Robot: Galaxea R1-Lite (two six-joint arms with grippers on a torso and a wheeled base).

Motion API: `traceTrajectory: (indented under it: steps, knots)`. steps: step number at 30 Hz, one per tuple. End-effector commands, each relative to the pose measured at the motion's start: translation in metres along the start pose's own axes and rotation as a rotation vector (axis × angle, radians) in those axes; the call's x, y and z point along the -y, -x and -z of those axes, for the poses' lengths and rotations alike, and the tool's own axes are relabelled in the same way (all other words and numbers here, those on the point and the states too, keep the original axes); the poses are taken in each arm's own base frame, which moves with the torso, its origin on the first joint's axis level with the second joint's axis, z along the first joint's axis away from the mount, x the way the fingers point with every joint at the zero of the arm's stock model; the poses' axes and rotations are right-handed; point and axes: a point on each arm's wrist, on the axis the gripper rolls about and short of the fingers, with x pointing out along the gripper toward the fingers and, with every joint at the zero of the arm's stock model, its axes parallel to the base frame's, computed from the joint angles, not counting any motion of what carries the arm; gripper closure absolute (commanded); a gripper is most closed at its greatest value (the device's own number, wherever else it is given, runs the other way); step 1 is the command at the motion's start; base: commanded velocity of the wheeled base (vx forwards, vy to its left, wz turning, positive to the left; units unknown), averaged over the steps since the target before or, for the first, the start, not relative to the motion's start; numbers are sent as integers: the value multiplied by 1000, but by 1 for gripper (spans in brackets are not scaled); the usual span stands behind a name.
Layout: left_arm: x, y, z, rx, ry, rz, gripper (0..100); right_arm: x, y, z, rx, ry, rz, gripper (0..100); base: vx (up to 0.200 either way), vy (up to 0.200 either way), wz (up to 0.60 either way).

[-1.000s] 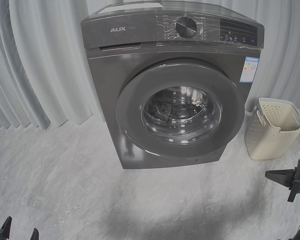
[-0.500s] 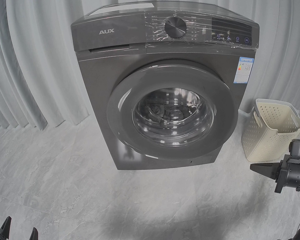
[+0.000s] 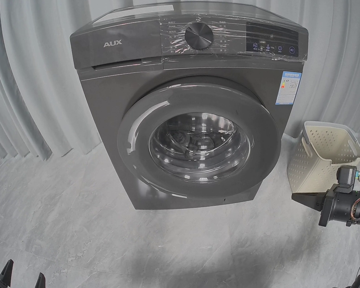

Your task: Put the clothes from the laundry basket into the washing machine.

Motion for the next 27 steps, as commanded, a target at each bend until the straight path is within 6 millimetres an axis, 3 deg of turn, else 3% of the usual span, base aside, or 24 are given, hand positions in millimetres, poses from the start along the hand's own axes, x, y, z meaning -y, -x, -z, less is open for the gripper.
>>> traceTrajectory:
  steps: [1, 10, 13, 22, 27]
  knots:
    - [0, -1, 5, -7, 1, -1, 0, 1, -2, 0, -6, -1, 1, 100, 200, 0, 0]
    - [0, -1, 5, -7, 3, -1, 0, 3, -8, -1, 7, -2, 4, 100, 200, 0, 0]
    - [0, 0, 5, -7, 1, -2, 0, 5, -13, -1, 16, -11, 3, 100, 200, -200, 0]
    - [0, 0, 5, -7, -4, -4, 0, 16, -42, -1, 64, -11, 29, 100, 0, 0, 0]
    - [0, 0, 5, -7, -4, -4, 0, 21, -59, -5, 180, 9, 86, 100, 0, 0, 0]
